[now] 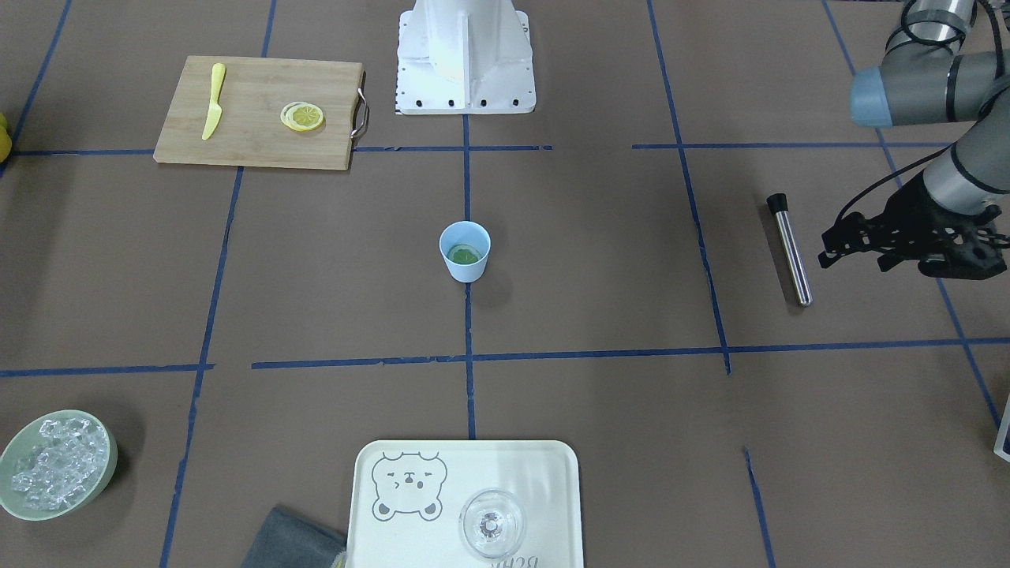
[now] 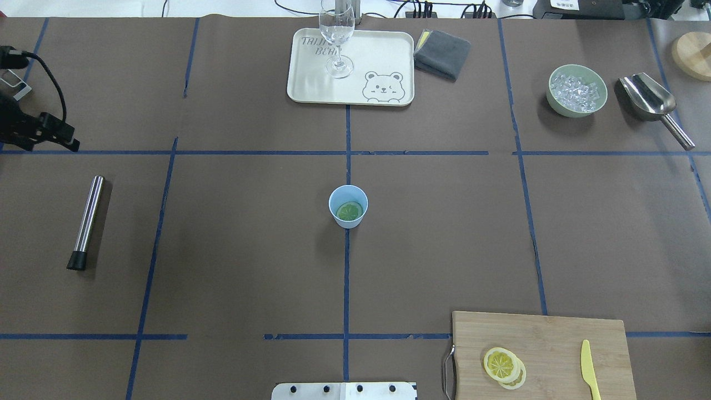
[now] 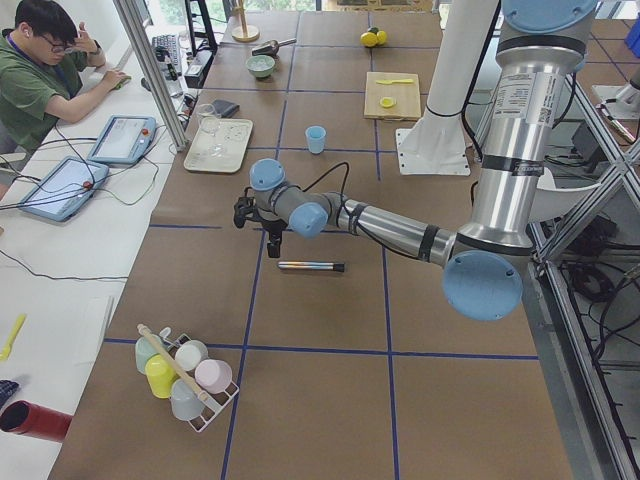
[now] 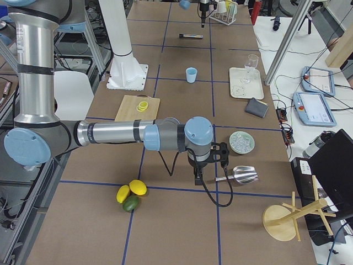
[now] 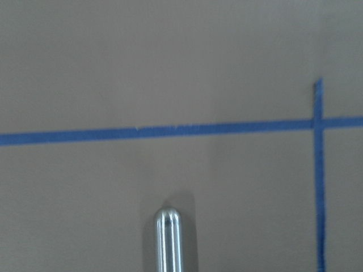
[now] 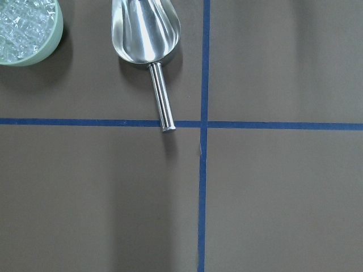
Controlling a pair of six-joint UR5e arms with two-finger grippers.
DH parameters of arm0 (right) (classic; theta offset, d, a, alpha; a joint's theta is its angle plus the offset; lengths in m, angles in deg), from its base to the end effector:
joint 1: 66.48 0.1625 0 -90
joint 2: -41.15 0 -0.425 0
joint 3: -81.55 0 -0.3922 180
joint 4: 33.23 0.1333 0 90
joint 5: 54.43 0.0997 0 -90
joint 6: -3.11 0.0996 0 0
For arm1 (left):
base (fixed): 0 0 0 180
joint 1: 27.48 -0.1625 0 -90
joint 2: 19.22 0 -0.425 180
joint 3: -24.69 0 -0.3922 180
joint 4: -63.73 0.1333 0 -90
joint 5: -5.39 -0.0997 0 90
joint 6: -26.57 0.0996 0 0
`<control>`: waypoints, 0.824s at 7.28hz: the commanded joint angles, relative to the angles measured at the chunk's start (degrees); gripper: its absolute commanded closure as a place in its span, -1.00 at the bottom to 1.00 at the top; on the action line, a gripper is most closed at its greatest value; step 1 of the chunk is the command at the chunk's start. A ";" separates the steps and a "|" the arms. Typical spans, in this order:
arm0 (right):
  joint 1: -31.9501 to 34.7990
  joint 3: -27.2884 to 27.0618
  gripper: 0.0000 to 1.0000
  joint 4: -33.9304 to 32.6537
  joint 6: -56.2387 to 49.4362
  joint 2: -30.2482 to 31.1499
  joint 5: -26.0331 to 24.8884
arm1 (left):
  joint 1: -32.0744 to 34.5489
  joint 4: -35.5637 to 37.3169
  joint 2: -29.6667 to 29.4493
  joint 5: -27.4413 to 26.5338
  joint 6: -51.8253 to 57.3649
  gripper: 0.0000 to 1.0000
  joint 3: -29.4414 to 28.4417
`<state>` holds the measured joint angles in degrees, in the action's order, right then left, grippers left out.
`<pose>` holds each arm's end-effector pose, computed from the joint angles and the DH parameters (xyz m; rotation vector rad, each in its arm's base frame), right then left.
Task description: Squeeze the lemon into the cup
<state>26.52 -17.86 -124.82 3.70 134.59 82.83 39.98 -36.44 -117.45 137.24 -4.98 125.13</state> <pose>0.0846 -0.4654 0.6057 0.0894 -0.8227 0.0275 0.1512 -0.5387 0.4745 0.1029 0.8538 0.0363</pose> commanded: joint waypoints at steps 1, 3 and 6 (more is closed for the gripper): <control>-0.01 0.01 -1.00 0.00 0.11 0.16 0.03 | 13.94 11.65 -1.70 -0.71 23.34 -1.00 0.31; -0.01 0.10 -1.00 0.00 0.11 -0.02 0.03 | 20.57 11.06 -0.65 -4.23 38.33 -1.00 -8.36; -0.18 0.19 -1.00 -0.09 0.11 -0.10 -0.06 | 26.04 7.53 1.99 -3.89 44.29 -1.00 -15.36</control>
<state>26.39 -17.74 -124.83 3.81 134.52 82.78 64.45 -28.30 -116.41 133.33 37.59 111.14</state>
